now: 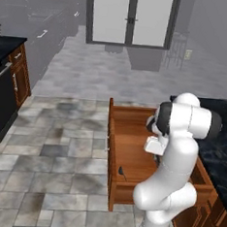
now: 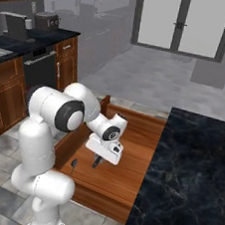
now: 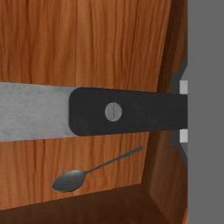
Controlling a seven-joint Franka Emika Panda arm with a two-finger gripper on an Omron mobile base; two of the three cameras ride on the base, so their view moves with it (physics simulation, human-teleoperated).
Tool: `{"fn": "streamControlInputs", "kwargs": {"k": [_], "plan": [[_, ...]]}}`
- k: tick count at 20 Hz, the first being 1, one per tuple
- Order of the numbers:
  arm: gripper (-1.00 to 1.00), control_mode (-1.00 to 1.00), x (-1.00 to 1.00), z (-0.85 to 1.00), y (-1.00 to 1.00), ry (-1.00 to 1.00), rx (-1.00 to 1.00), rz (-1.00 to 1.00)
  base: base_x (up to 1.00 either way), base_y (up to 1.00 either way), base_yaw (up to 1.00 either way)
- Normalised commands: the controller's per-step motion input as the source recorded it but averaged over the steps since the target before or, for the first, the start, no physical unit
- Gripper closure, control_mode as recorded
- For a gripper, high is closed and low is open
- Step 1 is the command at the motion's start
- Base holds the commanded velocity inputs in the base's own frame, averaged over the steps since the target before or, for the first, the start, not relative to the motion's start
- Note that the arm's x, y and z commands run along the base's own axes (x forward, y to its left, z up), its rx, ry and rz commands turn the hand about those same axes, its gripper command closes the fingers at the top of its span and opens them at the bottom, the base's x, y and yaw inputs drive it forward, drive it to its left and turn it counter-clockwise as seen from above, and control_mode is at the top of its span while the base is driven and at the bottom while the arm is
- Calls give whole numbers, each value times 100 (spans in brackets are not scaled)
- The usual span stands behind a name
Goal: Pick up the metallic utensils from the counter and place them in the open drawer. Make sure not to pick up any wooden utensils.
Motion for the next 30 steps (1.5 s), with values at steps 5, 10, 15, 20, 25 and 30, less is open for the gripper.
{"fn": "streamControlInputs", "kwargs": {"k": [5,10,15,20,25,30], "plan": [[100,-100,31,-37,0,0,0,0,0,0,0],[100,-100,29,-40,0,0,0,0,0,0,0],[100,-100,31,-41,0,0,0,0,0,0,0],[100,-100,31,-43,0,0,0,0,0,0,0],[100,-100,27,-45,0,0,0,0,0,0,0],[100,-100,25,-45,0,0,0,0,0,0,0]]}}
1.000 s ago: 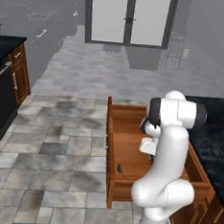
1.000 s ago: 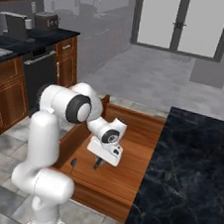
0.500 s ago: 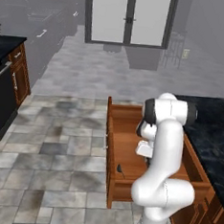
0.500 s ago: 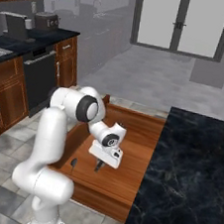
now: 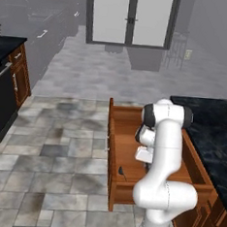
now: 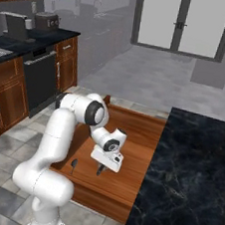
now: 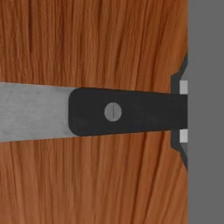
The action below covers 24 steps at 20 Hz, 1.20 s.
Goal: Pick up the metallic utensils from the counter and place them in the open drawer. Make sure not to pick up any wooden utensils.
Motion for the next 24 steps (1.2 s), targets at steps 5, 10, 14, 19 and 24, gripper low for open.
{"fn": "streamControlInputs", "kwargs": {"k": [5,10,14,19,24], "plan": [[100,-100,18,-43,0,0,0,0,0,0,0],[100,-100,20,-43,0,0,0,0,0,0,0],[-100,-100,28,-43,9,0,0,0,0,0,0],[-100,-100,-3,2,7,-1,0,0,0,0,0],[-100,-100,-18,32,3,-10,0,-1,0,0,0]]}}
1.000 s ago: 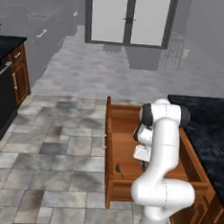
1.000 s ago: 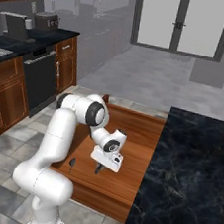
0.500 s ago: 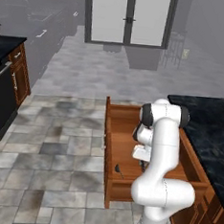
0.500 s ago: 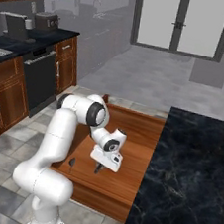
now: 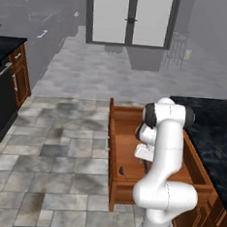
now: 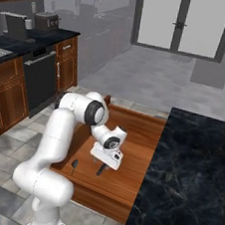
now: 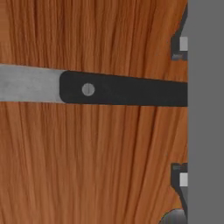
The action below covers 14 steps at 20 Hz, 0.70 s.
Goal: Pick up the metallic utensils from the counter and place them in the open drawer. Make sure not to pick up any wooden utensils.
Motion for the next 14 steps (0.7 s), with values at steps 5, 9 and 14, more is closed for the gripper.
{"fn": "streamControlInputs", "kwargs": {"k": [5,9,14], "plan": [[-100,-100,-36,61,0,-22,0,-4,0,0,0],[-100,-100,-48,74,0,-26,0,-5,0,0,0],[-100,-100,-50,84,0,-27,-1,-7,0,0,0]]}}
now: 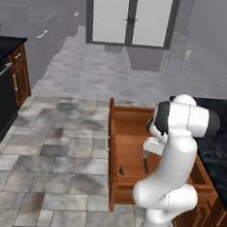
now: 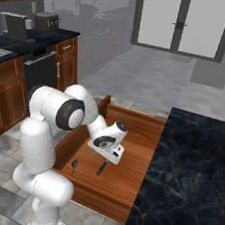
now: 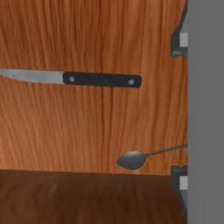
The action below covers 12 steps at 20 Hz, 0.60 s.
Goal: Pick up the metallic utensils from the counter and place them in the open drawer. Make sure not to pick up any wooden utensils.
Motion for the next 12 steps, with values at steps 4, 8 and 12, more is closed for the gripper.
{"fn": "streamControlInputs", "kwargs": {"k": [4,8,12], "plan": [[-100,-100,-58,99,0,-26,0,-3,0,0,0],[-100,-100,-12,97,8,-5,-1,-6,0,0,0],[-100,-100,-5,100,1,0,-2,-6,0,0,0]]}}
